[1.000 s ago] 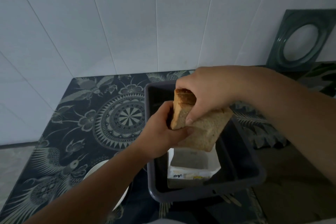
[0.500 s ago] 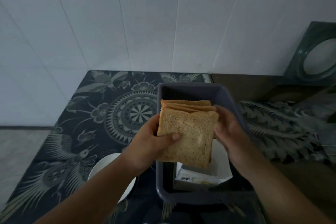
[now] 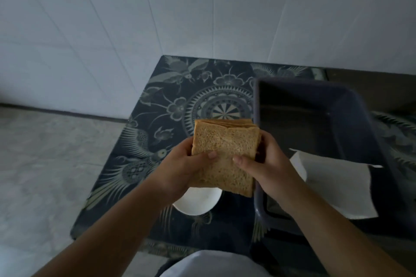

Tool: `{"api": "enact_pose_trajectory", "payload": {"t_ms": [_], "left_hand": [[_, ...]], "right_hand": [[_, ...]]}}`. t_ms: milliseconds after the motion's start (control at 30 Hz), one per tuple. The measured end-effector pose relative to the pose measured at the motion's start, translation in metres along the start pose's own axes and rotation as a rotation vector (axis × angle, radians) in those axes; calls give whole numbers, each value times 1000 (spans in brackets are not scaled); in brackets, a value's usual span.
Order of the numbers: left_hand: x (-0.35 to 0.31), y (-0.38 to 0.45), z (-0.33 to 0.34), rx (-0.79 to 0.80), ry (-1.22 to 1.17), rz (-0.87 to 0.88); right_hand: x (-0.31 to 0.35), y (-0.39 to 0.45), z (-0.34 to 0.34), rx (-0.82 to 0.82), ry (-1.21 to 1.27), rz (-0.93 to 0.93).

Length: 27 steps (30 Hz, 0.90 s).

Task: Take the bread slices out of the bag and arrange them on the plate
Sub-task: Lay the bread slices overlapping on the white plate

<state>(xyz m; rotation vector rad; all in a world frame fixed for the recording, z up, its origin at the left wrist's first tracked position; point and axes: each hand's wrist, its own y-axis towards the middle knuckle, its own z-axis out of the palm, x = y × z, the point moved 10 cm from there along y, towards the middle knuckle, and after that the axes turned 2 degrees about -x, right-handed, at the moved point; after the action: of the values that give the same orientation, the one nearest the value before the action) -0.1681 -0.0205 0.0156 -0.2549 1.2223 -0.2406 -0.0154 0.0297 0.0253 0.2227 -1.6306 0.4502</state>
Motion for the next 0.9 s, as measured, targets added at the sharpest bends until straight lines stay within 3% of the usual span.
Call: {"api": "enact_pose_trajectory", "payload": {"t_ms": [267,433,700,900], "left_hand": [[30,-1,-80,-54,-77,-180],[75,8,-121,-120,-3,-289],[133,31,-151,-174,175,-463],[142,54,-155,-186,248,-467]], "right_hand": [[-53,17,66,-57,3,170],[-106,22,95,-107,28,287],[-179,24,99,-181,25,479],[-205,41,93,-189,-2,544]]}}
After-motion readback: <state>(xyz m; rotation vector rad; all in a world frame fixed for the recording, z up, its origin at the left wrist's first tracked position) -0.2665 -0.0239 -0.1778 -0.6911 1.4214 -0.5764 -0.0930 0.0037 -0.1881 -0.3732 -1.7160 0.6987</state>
